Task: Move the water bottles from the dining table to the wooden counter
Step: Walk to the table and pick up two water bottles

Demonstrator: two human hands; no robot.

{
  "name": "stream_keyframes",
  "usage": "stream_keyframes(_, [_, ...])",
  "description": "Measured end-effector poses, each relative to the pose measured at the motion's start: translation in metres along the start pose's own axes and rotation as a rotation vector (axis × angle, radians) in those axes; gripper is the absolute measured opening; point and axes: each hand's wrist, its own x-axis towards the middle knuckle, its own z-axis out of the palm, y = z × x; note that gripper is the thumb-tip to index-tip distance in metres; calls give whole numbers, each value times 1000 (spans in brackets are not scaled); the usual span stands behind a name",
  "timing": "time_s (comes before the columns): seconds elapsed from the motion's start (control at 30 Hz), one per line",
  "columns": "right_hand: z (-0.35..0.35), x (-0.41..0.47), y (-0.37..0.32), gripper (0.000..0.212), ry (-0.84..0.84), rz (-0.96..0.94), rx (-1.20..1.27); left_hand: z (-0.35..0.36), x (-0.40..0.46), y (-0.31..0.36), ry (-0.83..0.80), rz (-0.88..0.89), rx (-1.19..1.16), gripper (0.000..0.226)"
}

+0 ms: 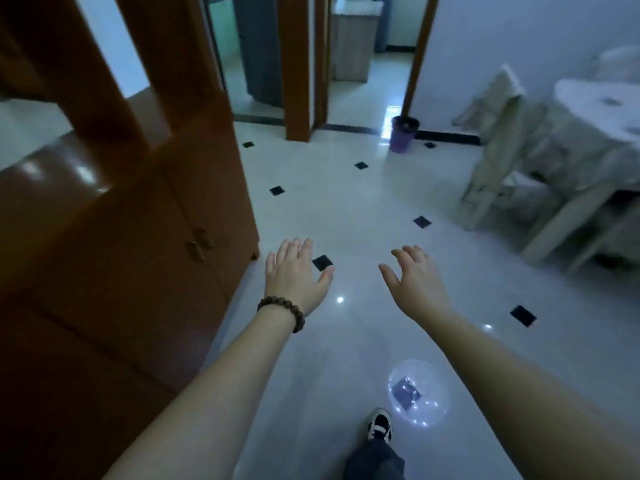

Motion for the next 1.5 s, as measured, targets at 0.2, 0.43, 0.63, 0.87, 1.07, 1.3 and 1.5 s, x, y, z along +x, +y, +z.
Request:
stream_keyframes(0.2, [-48,-23,125,50,122,314,-17,49,36,135,-76,294,-26,67])
stream_keyframes(0.43, [-92,-37,251,47,211,567,26,108,64,278,-163,505,-17,67])
stream_keyframes(0.63, [-134,-21,363,47,297,708,35,151,99,409,-184,665,-6,66])
stream_keyframes(0.87, [-181,7,464,48,343,781,0,189,143,522,-210,740,-29,67])
stream_keyframes(1.07, [-201,58,518,50,299,803,-5,213,202,579,-223,751,-22,69])
stream_keyframes(1.3, [-202,161,581,50,260,799,3,253,313,633,-217,743,-4,70])
stream_keyframes(1.5, [-205,292,633,53,259,820,31,282,444,678,-227,752,4,71])
